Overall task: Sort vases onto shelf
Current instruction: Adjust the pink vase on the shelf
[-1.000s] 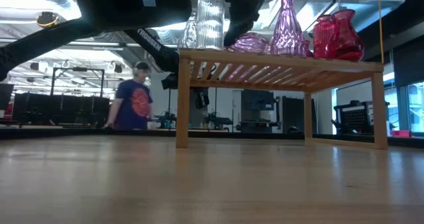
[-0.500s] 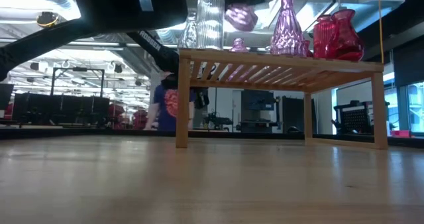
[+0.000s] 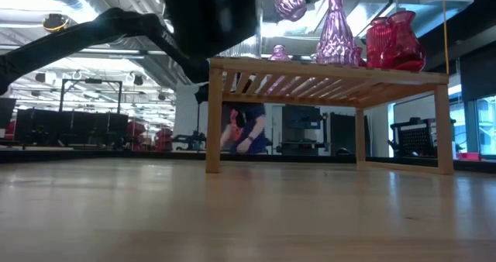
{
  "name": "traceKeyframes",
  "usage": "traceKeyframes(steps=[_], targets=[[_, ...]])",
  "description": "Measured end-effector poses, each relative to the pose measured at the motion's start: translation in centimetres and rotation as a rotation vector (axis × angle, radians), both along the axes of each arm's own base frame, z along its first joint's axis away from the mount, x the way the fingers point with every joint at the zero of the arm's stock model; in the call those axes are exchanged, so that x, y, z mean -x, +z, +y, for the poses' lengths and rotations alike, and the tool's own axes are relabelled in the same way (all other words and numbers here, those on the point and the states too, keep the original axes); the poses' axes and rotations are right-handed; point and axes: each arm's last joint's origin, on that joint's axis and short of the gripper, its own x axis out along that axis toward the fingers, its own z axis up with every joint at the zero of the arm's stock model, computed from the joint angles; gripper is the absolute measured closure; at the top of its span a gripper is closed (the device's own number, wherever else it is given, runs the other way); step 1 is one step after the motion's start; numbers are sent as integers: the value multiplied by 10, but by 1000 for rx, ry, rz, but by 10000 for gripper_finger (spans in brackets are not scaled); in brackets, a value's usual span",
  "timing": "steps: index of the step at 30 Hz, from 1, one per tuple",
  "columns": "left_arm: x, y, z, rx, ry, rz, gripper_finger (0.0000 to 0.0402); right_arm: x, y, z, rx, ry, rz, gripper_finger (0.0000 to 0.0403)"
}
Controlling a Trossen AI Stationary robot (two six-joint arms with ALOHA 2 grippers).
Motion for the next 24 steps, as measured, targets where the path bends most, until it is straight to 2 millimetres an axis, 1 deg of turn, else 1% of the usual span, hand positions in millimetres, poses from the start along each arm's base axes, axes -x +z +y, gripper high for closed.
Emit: traceKeyframes(steps=[4, 7, 12, 16, 19, 21, 24], targets=[[-13, 11, 3, -25, 30, -47, 401, 12, -10, 8, 19, 15, -117, 363], [-22, 19, 3, -24, 52, -71, 401, 21, -22, 10, 16, 14, -157, 363], [-36, 23, -9, -9, 28, -82, 401, 34, -43, 12, 17, 5, -234, 363], [-44, 23, -17, 4, 5, -74, 401, 39, -65, 4, 17, 9, -278, 363], [-46, 22, -20, 1, 10, -69, 401, 40, -83, -3, 6, 11, -317, 363], [-46, 22, -19, 4, 16, -65, 401, 43, -93, -9, 5, 14, -347, 363], [-45, 22, -18, 17, 25, -56, 401, 50, -101, -18, 5, 17, -398, 363]])
